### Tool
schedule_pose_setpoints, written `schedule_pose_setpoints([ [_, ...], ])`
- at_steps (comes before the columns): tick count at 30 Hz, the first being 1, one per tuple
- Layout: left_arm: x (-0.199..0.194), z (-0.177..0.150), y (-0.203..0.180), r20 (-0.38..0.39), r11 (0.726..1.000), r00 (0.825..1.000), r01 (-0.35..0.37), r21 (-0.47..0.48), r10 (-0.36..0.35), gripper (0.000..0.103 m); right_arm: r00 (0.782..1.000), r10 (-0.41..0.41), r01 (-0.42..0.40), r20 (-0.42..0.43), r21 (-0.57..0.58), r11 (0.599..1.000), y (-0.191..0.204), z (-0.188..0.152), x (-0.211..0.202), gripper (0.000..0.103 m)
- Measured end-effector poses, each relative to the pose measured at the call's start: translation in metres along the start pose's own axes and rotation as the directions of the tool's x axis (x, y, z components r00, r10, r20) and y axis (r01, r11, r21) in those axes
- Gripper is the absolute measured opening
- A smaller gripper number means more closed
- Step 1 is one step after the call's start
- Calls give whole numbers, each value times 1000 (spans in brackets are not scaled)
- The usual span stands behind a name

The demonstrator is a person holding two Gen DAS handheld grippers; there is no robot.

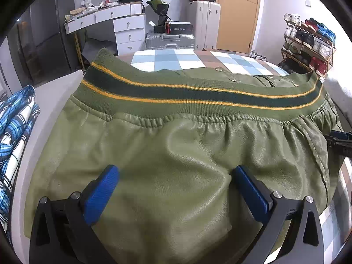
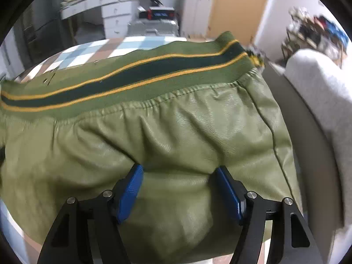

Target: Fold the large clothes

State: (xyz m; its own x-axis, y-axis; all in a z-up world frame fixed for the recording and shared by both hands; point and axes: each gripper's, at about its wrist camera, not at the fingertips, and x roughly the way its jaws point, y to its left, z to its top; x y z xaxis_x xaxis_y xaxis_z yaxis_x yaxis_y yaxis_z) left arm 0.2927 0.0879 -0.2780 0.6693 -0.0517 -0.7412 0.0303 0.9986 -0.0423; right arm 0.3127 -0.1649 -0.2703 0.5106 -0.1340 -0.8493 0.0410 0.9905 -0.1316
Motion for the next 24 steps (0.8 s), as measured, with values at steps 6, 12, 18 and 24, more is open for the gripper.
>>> schedule_pose_setpoints([
  [6, -1, 0, 2, -3, 1000, 1000, 5, -1, -5, 102, 985, 56, -55, 162, -8, 998, -3, -5, -48, 59],
  [12, 0, 1, 4, -7, 1000, 1000, 1, 4, -1, 102, 994, 97, -98, 50, 9, 995, -30, -18, 0, 61],
  [18, 0, 1, 3, -9, 1000, 1000, -8, 11, 8, 102, 920, 326, -368, 218, 195, 909, -83, -27, -36, 59],
  [24, 2, 1, -1, -12, 999, 1000, -28, 22, 28, 102, 884, 414, -466, 216, 377, 800, -121, -34, 18, 3],
])
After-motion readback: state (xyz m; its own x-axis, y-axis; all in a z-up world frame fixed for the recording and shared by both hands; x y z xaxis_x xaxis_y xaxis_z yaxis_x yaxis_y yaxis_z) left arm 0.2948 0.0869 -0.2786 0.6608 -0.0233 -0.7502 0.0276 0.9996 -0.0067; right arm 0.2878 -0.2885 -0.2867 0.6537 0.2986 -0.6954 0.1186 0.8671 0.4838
